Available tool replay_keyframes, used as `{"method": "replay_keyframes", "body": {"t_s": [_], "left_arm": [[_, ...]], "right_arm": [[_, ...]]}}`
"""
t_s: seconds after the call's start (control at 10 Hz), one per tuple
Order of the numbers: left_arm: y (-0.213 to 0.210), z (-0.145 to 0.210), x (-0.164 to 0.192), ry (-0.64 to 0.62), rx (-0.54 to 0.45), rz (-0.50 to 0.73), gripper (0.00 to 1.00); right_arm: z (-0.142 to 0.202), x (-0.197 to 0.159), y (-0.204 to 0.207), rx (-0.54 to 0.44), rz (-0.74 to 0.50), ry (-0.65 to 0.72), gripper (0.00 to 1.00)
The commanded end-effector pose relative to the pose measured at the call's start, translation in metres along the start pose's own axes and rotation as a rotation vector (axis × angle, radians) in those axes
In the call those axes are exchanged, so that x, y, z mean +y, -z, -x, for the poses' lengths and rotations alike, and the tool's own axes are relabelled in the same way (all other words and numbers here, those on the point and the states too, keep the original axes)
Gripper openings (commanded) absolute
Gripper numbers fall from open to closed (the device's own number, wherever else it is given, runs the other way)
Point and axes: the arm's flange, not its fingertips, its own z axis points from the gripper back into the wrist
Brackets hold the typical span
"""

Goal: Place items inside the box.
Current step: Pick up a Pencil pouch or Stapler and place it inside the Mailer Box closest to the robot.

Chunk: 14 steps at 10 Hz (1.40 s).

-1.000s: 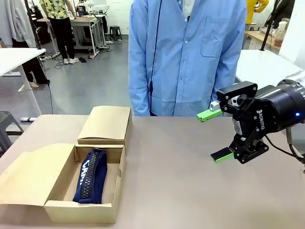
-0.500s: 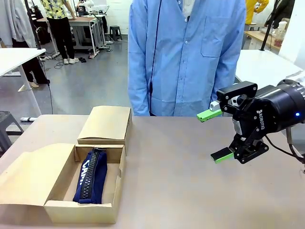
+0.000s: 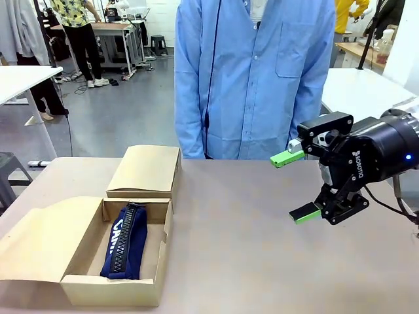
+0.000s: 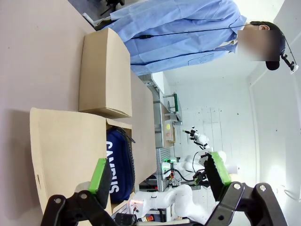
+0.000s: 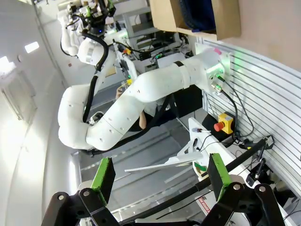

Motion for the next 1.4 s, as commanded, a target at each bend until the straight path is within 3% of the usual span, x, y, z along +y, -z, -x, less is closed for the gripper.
{"method": "replay_keyframes", "body": {"t_s": [0.0,0.3,0.5,0.6,0.7,0.9,1.1,1.2,1.3], "left_arm": [[0.0,0.001,-0.001,0.019,-0.004,0.014,1.0],[0.0,0.001,-0.001,0.019,-0.004,0.014,1.0],[0.0,0.001,-0.001,0.019,-0.004,0.014,1.0],[0.0,0.001,-0.001,0.019,-0.004,0.014,1.0],[0.0,0.001,-0.001,0.019,-0.004,0.014,1.0],[0.0,0.001,-0.001,0.019,-0.004,0.014,1.0],[0.0,0.001,-0.001,0.019,-0.004,0.014,1.0],[0.0,0.001,-0.001,0.019,-0.004,0.014,1.0],[0.0,0.001,-0.001,0.019,-0.004,0.014,1.0]], "right_arm": [[-0.058,0.002,-0.052,-0.338,-0.106,-0.049,1.0],[-0.045,-0.055,-0.121,-0.446,-0.346,-0.004,1.0],[-0.037,-0.093,-0.142,-0.503,-0.373,0.063,1.0],[-0.028,-0.113,-0.156,-0.454,-0.398,0.037,1.0],[-0.014,-0.142,-0.173,-0.312,-0.373,-0.008,1.0],[0.025,-0.184,-0.179,-0.203,-0.186,-0.002,1.0],[0.024,-0.176,-0.159,-0.144,0.06,0.071,1.0],[0.002,-0.166,-0.199,-0.169,-0.207,0.073,1.0],[0.002,-0.166,-0.199,-0.169,-0.207,0.073,1.0]]}}
